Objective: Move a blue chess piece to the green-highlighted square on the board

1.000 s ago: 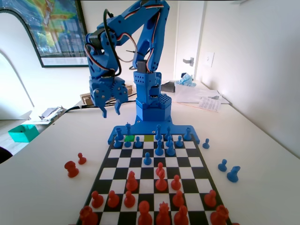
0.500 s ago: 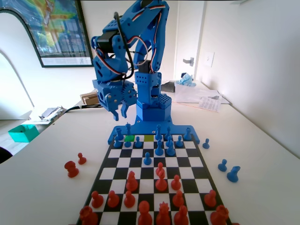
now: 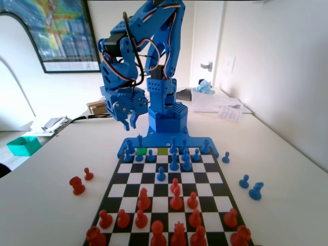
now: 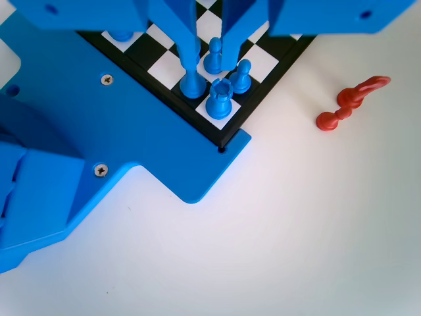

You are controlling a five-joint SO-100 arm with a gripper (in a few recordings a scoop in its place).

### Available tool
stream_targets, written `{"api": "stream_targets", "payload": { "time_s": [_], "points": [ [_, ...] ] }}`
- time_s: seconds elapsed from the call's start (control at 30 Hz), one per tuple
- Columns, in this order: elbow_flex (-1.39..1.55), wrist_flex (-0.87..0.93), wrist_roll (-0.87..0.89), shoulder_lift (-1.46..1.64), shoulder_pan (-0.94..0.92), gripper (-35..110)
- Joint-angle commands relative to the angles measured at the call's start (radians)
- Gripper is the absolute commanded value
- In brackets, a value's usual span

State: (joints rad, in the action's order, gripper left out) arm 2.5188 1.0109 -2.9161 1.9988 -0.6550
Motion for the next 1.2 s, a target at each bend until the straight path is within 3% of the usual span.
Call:
{"api": "stream_targets", "payload": {
  "time_s": [0.0, 0.2, 0.33, 0.57, 0.8, 1.17],
  "points": [
    [-0.029, 0.002, -0.172, 0.029, 0.014, 6],
    [0.057, -0.075, -0.256, 0.044, 0.118, 10],
    [0.075, -0.078, -0.135, 0.075, 0.206, 8],
    [-0.023, 0.067, -0.015, 0.121, 0.179, 7],
    [-0.166, 0.202, 0.270, 0.130, 0.181, 7],
    [-0.141, -0.032, 0.788, 0.133, 0.097, 7]
  ]
}}
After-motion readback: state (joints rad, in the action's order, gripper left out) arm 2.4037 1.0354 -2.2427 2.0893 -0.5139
